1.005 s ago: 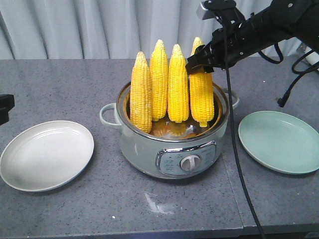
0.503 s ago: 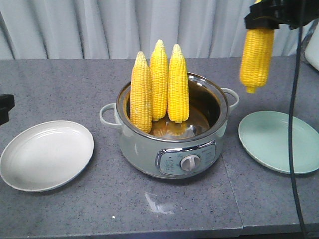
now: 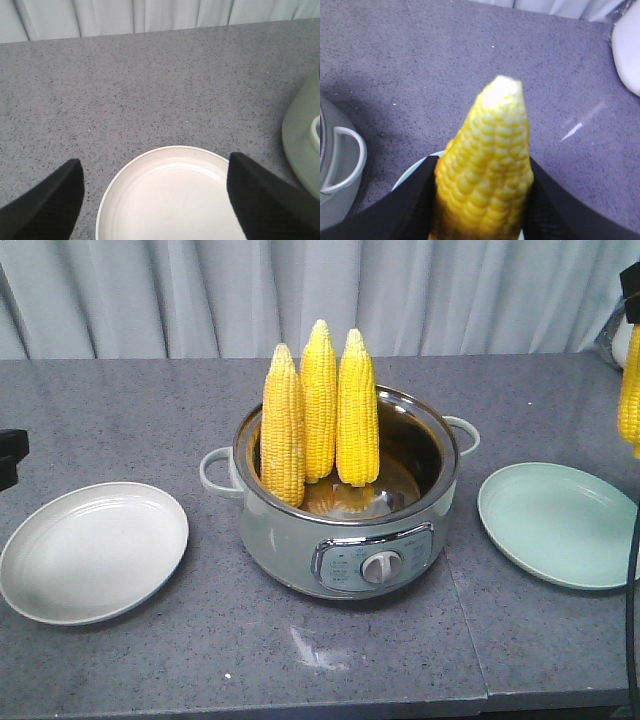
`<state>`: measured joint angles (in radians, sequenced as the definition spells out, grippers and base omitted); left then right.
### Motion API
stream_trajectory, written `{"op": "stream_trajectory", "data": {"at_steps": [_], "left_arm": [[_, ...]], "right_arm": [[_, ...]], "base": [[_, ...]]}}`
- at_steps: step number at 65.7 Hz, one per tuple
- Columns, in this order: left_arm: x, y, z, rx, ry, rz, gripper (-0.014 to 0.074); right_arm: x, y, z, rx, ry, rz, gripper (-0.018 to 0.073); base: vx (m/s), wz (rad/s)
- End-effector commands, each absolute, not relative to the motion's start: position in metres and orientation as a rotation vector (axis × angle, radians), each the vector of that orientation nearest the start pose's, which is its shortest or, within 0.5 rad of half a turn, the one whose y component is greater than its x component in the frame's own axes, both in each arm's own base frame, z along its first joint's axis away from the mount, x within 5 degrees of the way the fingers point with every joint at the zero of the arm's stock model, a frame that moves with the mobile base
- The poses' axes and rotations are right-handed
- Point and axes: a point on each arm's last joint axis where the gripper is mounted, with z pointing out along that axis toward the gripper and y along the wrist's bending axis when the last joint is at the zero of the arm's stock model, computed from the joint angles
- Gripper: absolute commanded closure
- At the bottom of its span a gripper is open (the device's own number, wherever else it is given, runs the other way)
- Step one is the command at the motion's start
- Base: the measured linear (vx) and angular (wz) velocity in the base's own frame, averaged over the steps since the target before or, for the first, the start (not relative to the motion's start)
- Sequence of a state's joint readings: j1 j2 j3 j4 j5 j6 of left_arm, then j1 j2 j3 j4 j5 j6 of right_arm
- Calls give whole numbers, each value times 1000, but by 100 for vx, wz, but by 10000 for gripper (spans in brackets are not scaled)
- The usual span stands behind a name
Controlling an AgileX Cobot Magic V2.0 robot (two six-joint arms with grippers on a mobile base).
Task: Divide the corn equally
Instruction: 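Lift the corn cob out of the pot with the right gripper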
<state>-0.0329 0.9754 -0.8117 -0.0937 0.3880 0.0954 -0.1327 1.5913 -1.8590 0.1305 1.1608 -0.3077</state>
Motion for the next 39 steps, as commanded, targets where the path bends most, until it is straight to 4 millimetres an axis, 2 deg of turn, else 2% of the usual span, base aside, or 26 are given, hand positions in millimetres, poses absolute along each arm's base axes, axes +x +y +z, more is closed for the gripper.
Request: {"op": "stream_trajectory", "data": {"at_steps": [1,39], "left_arm": [[207,-9,360,45,1924,-58,20],[207,-9,360,45,1924,-58,20]], "right_arm": [[320,-35,472,-172,2258,-83,307],[319,-35,471,-177,2271,-84,307]], "base": [[0,0],[0,0]]}}
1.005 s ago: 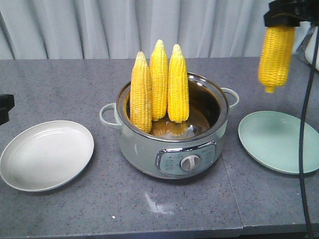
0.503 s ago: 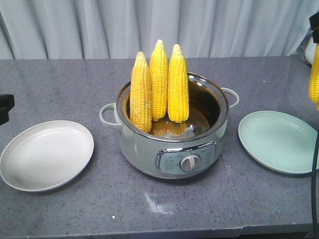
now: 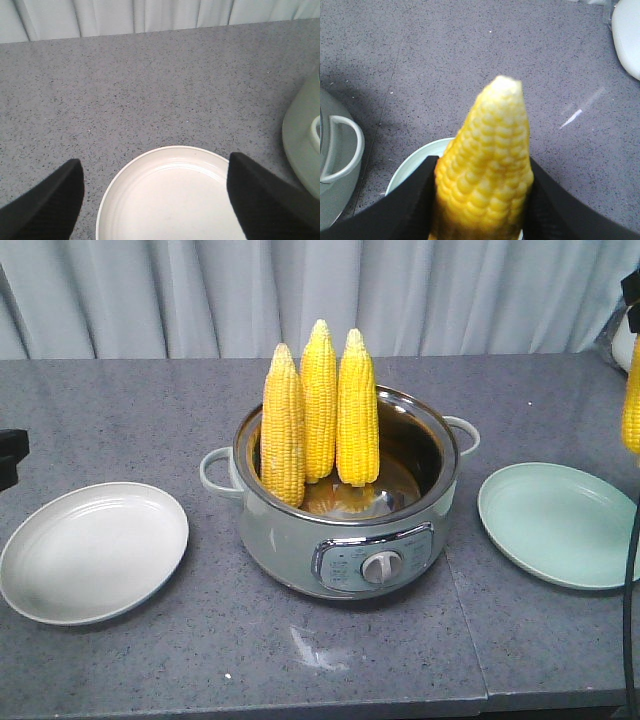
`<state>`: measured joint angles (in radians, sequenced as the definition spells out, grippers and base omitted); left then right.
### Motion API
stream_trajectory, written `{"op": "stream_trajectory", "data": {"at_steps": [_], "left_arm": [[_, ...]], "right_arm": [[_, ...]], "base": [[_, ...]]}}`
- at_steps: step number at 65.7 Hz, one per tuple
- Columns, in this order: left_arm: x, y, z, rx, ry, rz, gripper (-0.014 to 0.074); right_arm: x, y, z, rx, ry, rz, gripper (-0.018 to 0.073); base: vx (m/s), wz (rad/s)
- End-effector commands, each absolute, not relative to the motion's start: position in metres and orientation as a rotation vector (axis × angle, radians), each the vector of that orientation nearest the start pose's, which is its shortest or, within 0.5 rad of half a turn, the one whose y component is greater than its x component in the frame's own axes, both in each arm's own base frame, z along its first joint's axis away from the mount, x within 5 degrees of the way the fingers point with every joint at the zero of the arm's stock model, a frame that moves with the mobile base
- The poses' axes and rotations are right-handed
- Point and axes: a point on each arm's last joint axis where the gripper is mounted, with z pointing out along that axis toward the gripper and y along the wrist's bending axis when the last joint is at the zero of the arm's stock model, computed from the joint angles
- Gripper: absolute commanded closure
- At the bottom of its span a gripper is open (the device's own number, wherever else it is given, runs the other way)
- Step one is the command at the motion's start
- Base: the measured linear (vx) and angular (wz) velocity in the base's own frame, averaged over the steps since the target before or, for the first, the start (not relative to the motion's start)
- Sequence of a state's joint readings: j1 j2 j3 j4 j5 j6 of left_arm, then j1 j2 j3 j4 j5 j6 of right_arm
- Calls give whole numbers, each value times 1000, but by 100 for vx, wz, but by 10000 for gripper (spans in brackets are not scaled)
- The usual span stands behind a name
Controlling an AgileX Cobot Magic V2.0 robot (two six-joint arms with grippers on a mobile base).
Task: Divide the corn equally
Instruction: 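Lift the corn cob out of the pot with the right gripper, then reach the left gripper to a corn cob in the pot and close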
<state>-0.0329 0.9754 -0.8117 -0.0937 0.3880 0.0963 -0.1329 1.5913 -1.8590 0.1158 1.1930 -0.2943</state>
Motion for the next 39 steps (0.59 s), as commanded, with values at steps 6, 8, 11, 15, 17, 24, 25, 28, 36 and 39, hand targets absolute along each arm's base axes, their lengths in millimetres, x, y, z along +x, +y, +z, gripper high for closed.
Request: {"op": "stream_trajectory", "data": {"at_steps": [6,8,11,15,17,24,25,28,36,39], "left_arm": [[207,-9,360,45,1924,-58,20],[207,-9,360,45,1924,-58,20],[207,-9,360,45,1924,-58,20],[208,-9,361,43,1917,-58,20],[208,-9,361,43,1911,-57,20],[209,-9,365,39,1870,-54,20],[209,-9,365,39,1863,-53,20],[210,-9,367,37,1845,-51,20],[210,-9,368,34,1838,-54,20],[210,-9,368,34,1838,-54,20]], "right_arm": [[319,-35,471,-177,2271,-84,307],[319,-35,471,-177,2271,-84,307],[319,-35,471,-177,2271,-84,307],[319,-35,471,-177,2271,-84,307],[319,-35,471,-177,2271,-84,307],[319,-35,471,-177,2271,-84,307],[319,-35,471,-177,2271,-84,307],[319,-35,471,-177,2271,-84,307],[319,-35,471,-177,2271,-84,307],[319,-35,471,-177,2271,-84,307]], "base": [[0,0],[0,0],[0,0],[0,0],[0,0],[0,0],[0,0],[0,0],[0,0],[0,0]]}}
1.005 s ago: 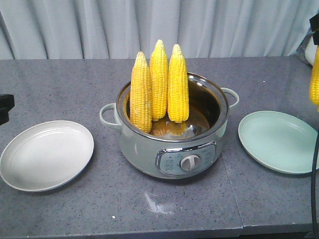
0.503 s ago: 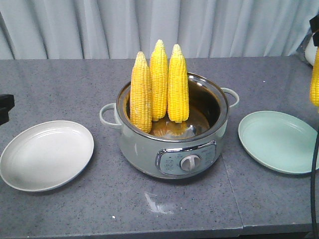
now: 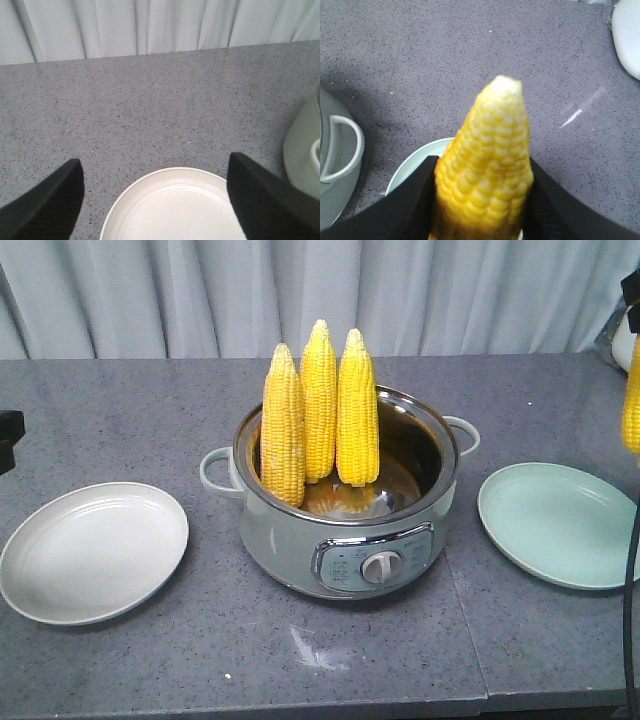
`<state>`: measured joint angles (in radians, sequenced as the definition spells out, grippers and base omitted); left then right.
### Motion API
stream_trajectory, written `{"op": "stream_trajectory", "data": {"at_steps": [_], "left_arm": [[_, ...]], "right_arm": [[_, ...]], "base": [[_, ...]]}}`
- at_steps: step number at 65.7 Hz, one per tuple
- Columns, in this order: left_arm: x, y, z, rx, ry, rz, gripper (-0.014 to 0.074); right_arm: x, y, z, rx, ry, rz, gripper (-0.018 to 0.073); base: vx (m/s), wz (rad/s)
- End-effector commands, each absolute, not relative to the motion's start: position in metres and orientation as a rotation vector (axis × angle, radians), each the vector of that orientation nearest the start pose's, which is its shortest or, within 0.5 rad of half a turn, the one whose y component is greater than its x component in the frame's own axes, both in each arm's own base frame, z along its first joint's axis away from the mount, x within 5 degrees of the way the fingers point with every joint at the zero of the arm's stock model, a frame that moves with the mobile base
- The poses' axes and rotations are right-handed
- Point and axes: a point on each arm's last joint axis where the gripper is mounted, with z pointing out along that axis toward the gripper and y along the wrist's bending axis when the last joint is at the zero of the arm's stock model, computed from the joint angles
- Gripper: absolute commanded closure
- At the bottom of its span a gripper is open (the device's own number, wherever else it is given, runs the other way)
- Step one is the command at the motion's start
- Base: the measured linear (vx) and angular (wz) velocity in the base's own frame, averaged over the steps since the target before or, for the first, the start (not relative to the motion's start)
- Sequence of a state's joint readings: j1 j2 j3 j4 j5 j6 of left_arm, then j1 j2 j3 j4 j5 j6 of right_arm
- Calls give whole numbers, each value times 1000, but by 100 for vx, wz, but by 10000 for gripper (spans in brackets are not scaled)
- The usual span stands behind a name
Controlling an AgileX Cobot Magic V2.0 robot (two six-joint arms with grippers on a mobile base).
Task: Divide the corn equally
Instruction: 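Reach the left gripper to a corn cob in the pot and close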
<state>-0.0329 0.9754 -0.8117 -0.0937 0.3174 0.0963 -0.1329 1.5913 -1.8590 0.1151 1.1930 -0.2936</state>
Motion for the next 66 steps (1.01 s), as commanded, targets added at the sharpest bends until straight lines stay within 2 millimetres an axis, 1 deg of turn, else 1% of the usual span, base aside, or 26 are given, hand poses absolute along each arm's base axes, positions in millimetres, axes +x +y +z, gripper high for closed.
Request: {"op": "stream_trajectory", "data": {"at_steps": [1,6,11,18,23,28,31,35,39,42,47,52,57,62,66], "left_arm": [[210,-9,368,33,1838,-54,20],[210,-9,368,16,1838,-70,20],[210,-10,370,-40,1819,-125,20],[213,-13,384,-19,1812,-141,20],[218,-21,407,47,1810,-150,20],[225,-33,429,104,1807,-198,20],[233,-41,444,141,1802,-234,20],[243,-53,459,192,1796,-280,20],[254,-65,468,237,1795,-327,20],[267,-75,474,276,1807,-357,20],[285,-90,474,329,1839,-387,20],[303,-105,467,386,1873,-398,20],[323,-123,452,485,1903,-382,20],[335,-141,439,557,1925,-385,20],[343,-152,429,579,1947,-398,20]], "right_arm": [[319,-35,471,-177,2271,-84,307],[319,-35,471,-177,2271,-84,307],[319,-35,471,-177,2271,-84,307],[319,-35,471,-177,2271,-84,307],[319,-35,471,-178,2271,-84,307],[319,-35,471,-179,2271,-85,307],[319,-35,471,-179,2271,-85,307],[319,-35,471,-179,2271,-85,307],[319,-35,471,-179,2271,-85,307],[319,-35,471,-179,2272,-84,307],[319,-35,471,-179,2272,-84,307],[319,-35,471,-179,2272,-84,307],[319,-35,471,-179,2272,-84,307],[319,-35,471,-179,2272,-84,307],[319,-35,471,-179,2272,-84,307]], "base": [[0,0],[0,0],[0,0],[0,0],[0,0],[0,0],[0,0],[0,0],[0,0],[0,0],[0,0],[0,0],[0,0],[0,0],[0,0]]}}
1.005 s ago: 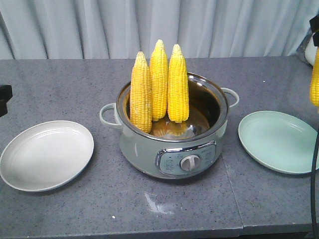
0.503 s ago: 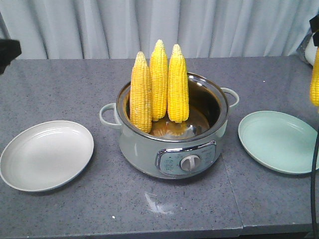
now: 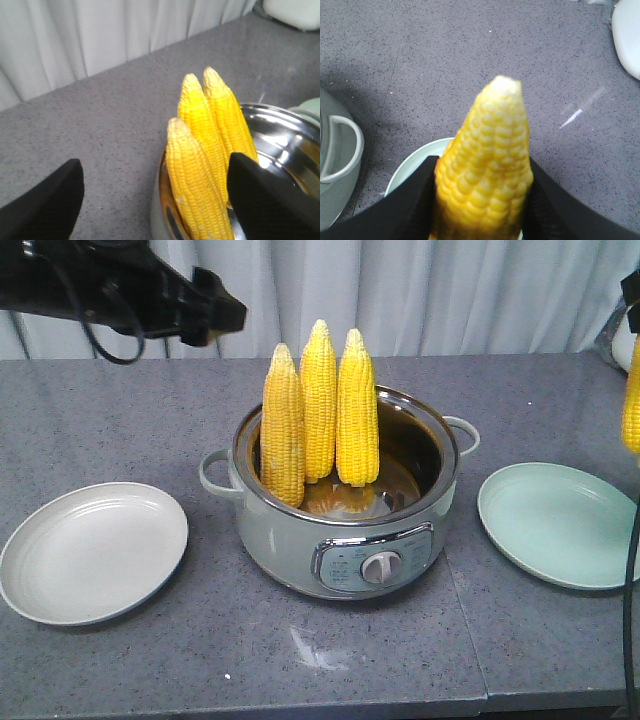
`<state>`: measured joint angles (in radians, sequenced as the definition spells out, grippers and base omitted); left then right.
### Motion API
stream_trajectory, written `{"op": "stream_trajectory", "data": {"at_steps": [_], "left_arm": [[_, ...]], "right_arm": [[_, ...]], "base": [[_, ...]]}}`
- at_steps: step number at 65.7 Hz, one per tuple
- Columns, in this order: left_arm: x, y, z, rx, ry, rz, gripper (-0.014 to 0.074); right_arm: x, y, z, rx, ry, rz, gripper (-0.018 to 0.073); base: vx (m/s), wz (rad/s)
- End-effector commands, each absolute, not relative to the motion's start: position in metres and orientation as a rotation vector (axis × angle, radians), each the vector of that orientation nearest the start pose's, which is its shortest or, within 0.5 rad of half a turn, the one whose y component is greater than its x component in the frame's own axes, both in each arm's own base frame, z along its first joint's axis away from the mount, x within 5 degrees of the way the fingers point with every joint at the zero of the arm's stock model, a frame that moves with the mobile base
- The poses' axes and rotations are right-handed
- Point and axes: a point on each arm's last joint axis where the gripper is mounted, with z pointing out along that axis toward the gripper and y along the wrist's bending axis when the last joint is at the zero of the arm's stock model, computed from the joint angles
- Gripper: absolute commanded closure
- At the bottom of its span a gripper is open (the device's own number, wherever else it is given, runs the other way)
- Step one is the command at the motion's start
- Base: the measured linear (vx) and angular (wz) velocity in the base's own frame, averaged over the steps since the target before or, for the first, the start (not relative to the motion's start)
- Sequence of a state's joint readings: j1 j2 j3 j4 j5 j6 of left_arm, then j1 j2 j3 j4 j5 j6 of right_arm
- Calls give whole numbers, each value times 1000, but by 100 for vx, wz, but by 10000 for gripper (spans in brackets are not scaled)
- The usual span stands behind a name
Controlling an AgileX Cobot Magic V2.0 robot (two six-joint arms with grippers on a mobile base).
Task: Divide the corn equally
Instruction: 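Reach the left gripper to a corn cob in the pot and close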
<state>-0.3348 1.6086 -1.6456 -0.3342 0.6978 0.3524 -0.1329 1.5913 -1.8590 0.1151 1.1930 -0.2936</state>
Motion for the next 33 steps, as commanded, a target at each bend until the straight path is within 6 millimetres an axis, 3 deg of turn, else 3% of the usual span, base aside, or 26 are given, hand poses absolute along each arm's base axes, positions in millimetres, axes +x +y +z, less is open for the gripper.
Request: {"op": "stream_trajectory", "data": {"at_steps": [1,14,33], "left_arm": [[345,-155,426,583,1951,-403,20],[362,-175,397,600,2020,-432,20],[372,-179,383,538,2074,-468,19]], "right_arm": [[319,-35,471,-179,2272,-84,307],[319,-35,471,-179,2272,-84,307],[319,-35,471,-180,2273,-85,307]], "base": [[0,0],[0,0],[0,0]]}}
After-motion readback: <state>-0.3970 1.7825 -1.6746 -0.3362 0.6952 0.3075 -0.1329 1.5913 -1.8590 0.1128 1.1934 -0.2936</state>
